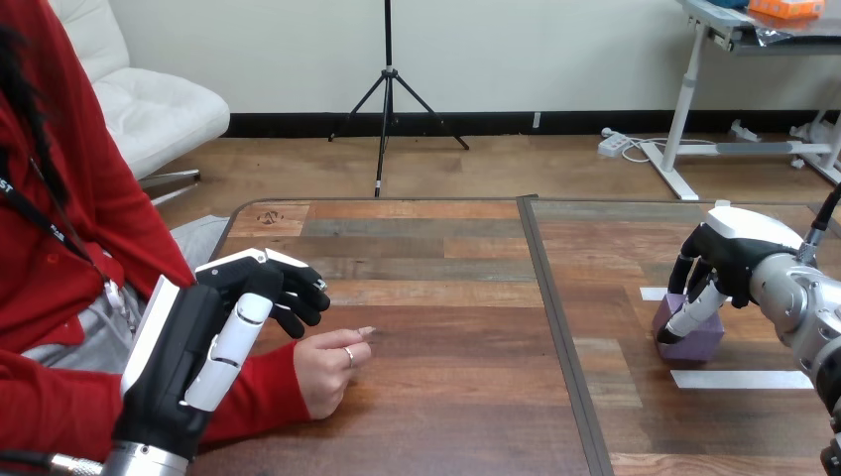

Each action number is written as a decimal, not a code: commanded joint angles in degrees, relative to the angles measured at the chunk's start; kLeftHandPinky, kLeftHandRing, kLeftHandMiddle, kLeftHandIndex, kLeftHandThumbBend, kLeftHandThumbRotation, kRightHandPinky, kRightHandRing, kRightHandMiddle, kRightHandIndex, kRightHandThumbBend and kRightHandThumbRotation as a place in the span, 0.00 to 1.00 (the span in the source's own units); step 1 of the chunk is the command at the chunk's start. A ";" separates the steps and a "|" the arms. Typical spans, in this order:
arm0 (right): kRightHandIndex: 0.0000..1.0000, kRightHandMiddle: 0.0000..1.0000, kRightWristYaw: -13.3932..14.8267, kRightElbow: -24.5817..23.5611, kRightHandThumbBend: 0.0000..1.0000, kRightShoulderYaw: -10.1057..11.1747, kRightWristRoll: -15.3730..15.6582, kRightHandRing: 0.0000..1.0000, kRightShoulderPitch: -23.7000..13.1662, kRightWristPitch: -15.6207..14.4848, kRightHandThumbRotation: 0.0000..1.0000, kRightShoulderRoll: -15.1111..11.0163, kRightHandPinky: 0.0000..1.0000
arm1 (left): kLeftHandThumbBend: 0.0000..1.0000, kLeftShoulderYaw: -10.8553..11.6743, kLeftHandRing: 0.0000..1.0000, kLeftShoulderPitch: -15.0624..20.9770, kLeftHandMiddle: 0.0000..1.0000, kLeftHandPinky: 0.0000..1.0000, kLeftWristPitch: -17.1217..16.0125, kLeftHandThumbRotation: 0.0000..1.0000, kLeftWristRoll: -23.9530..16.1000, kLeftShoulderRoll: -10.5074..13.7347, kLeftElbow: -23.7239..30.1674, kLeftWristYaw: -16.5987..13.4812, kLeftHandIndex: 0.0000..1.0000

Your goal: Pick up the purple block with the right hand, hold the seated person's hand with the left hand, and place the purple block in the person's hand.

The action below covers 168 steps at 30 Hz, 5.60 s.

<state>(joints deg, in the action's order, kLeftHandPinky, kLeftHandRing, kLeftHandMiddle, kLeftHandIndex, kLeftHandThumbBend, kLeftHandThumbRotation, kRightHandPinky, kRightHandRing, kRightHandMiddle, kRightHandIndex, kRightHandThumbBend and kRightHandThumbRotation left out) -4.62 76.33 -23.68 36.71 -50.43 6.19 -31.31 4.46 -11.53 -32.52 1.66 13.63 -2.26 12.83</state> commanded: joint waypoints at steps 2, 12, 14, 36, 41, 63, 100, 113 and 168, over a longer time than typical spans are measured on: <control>0.50 0.56 0.36 -1.04 0.75 0.67 -0.78 0.54 -2.28 0.66 0.00 -1.63 0.46 | 0.60 0.32 0.49 2.79 0.52 0.40 -0.03 1.00 0.27 0.58 1.98 0.09 0.50; 0.50 0.61 -1.38 -0.85 0.75 0.29 -0.54 0.59 -2.27 0.06 0.00 -1.59 0.51 | 0.59 0.36 0.49 2.65 0.51 0.40 -0.14 1.00 0.11 0.53 1.81 0.06 0.49; 0.50 0.61 -1.65 -0.85 0.76 0.32 -0.58 0.59 -2.27 0.09 0.00 -1.59 0.51 | 0.60 0.35 0.49 2.54 0.52 0.41 0.31 1.00 0.13 0.48 2.06 0.00 0.49; 0.60 0.63 -3.46 -0.89 0.82 -0.22 -0.13 0.59 -2.52 -1.05 0.06 -1.39 0.50 | 0.55 0.61 0.49 2.55 0.52 0.40 -0.63 1.00 0.03 0.68 1.43 0.13 0.49; 0.62 0.65 -4.01 -0.84 0.82 -0.23 -0.13 0.61 -2.75 -1.48 0.09 -1.27 0.50 | 0.58 0.67 0.50 2.46 0.52 0.40 -0.38 1.00 0.07 0.73 1.53 0.13 0.49; 0.71 0.72 -6.09 -1.03 0.85 -0.12 -0.35 0.67 -3.13 -2.21 0.19 -1.26 0.56 | 0.55 0.76 0.49 2.53 0.51 0.40 -1.08 1.00 0.45 0.67 1.07 0.41 0.49; 0.71 0.74 -6.87 -1.07 0.88 -0.56 0.18 0.70 -3.03 -2.52 0.14 -1.70 0.60 | 0.56 0.73 0.49 2.55 0.52 0.40 -0.81 1.00 -0.18 0.57 1.34 0.05 0.50; 0.67 0.72 -7.63 -0.99 0.87 -1.12 0.76 0.68 -3.41 -2.88 0.02 -1.73 0.56 | 0.55 0.82 0.49 2.68 0.51 0.40 -1.34 1.00 0.00 0.46 0.89 0.02 0.49; 0.63 0.54 -5.96 -1.05 0.74 -1.29 1.44 0.48 -2.92 -1.57 0.00 -1.77 0.39 | 0.63 1.49 0.49 2.46 0.52 0.40 -0.20 1.00 0.22 0.47 1.95 0.04 0.49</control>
<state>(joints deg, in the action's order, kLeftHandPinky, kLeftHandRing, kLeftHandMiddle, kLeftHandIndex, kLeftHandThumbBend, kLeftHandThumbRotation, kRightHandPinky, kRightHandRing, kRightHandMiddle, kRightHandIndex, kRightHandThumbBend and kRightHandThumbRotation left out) -12.47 76.37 -24.86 38.17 -50.43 3.90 -31.70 5.45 -11.53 -32.35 1.72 13.55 -2.25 13.19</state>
